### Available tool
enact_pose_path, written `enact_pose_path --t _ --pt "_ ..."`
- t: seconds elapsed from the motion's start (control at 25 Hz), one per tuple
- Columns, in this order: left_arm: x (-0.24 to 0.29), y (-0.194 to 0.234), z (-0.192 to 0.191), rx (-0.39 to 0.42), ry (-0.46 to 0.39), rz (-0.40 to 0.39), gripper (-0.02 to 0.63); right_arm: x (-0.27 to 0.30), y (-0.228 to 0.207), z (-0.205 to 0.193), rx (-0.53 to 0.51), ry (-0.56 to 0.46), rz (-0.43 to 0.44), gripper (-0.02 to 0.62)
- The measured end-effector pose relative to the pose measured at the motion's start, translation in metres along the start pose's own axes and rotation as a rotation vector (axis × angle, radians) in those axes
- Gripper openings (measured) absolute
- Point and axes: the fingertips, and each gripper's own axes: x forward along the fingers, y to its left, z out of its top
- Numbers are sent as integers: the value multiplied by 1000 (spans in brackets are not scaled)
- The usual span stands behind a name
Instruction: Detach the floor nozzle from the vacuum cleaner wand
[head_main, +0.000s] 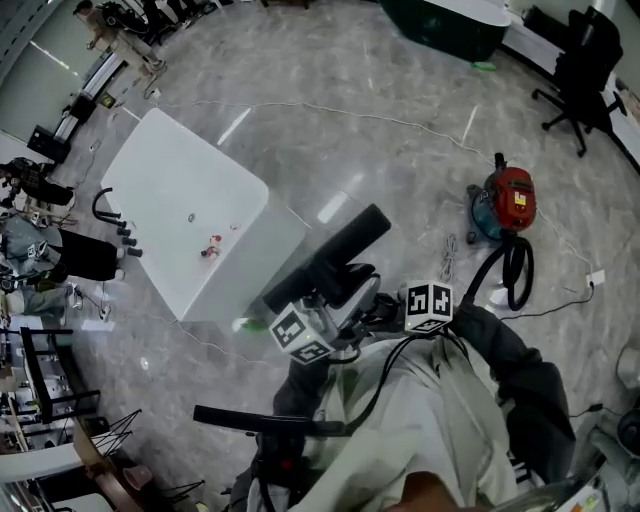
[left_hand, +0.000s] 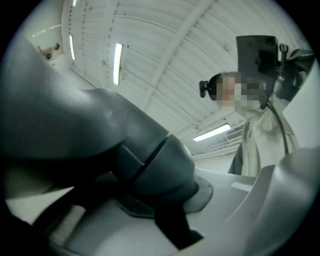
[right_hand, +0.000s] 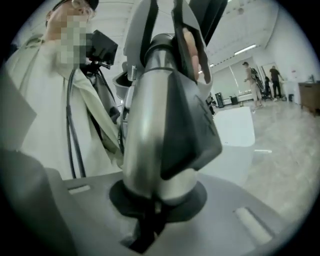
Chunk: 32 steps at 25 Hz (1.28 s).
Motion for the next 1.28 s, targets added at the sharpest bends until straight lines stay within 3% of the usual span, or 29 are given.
enact_pose_path --t 0.08,0.2,0.28,0.32,0.4,0.48,0.6,0.68,0.72,0.8,0.88,1.0,1.08,1.16,1.28 --pt "-6 31 -3 -40 15 166 75 5 -21 -1 43 5 -115 39" --pt "-26 71 -11 -76 47 449 74 15 -55 -5 82 32 -447 38" --pt "-35 87 -12 -79 55 578 72 13 -71 -5 88 60 -625 38" --pt "-36 91 -10 -76 56 603 72 11 -76 -4 84 69 -671 38" --pt "-32 85 -3 -56 57 556 72 10 -77 2 63 66 -679 38" --pt "-20 61 7 -15 53 371 72 10 -68 11 15 35 -581 40" --pt "-6 7 23 46 4 3 72 7 -28 22 -54 -12 -237 40" --pt "1 -14 28 55 -21 -117 74 0 -6 23 -59 -10 -44 40" --pt "4 -13 28 48 -23 -121 74 -3 -2 25 -49 -10 1 40" --pt "7 2 26 22 -9 -41 74 -5 -10 26 -20 -18 -32 38" --pt "6 25 21 0 24 102 74 -2 -31 25 9 -30 -203 38" --pt "0 61 13 -21 82 371 74 -3 -67 23 54 -29 -562 37" --pt "-4 76 11 -27 84 486 72 -9 -81 21 65 -1 -720 37" --pt "-3 74 15 -15 74 492 72 -13 -83 22 42 11 -737 38" --pt "8 45 22 37 64 308 71 -11 -65 30 -27 -32 -558 38"
